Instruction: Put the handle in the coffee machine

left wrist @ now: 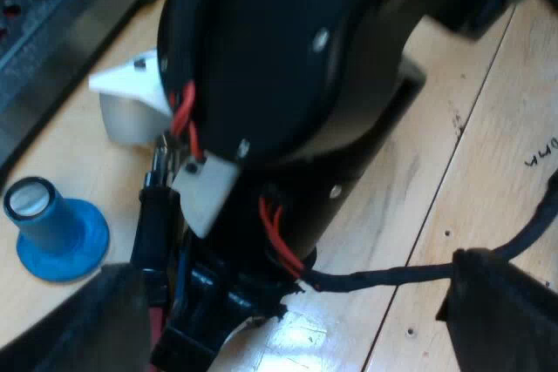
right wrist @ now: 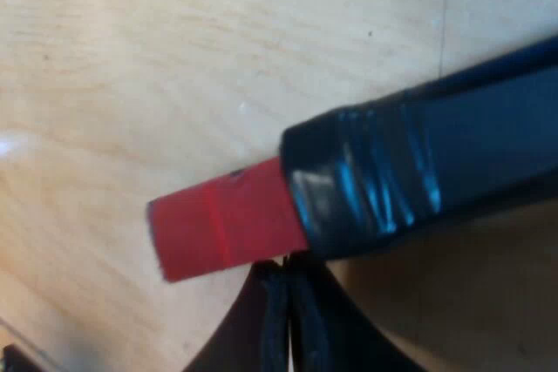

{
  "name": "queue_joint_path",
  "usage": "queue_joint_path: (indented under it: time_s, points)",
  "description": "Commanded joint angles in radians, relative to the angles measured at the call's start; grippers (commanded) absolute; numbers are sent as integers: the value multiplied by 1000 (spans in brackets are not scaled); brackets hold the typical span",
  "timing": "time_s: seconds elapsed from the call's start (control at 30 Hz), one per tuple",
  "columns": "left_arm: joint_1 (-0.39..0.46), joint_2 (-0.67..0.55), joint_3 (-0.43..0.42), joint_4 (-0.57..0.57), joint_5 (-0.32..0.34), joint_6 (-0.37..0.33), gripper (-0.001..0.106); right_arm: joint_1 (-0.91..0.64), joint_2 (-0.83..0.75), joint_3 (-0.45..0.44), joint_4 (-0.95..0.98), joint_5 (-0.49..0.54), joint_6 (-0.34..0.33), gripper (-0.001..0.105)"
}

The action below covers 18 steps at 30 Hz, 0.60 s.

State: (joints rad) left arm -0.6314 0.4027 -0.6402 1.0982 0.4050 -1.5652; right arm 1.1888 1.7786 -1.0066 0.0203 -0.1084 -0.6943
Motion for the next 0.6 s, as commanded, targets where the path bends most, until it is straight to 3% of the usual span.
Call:
queue_joint_path:
  time_s: [0.03, 0.1, 0.37, 0.6]
  points:
    - [-5, -2, -20, -2, -13, 0, 71, 4, -1, -7, 4, 0, -8, 0]
    - [-5, -2, -28, -1, -13, 0, 71, 4, -3, -6, 8, 0, -14, 0]
    - [-5, -2, -29, -1, -13, 0, 71, 4, -120, -6, 349, 66, -107, 0]
    - [-5, -2, -29, -1, -13, 0, 71, 4, -250, -6, 570, 108, -226, 4]
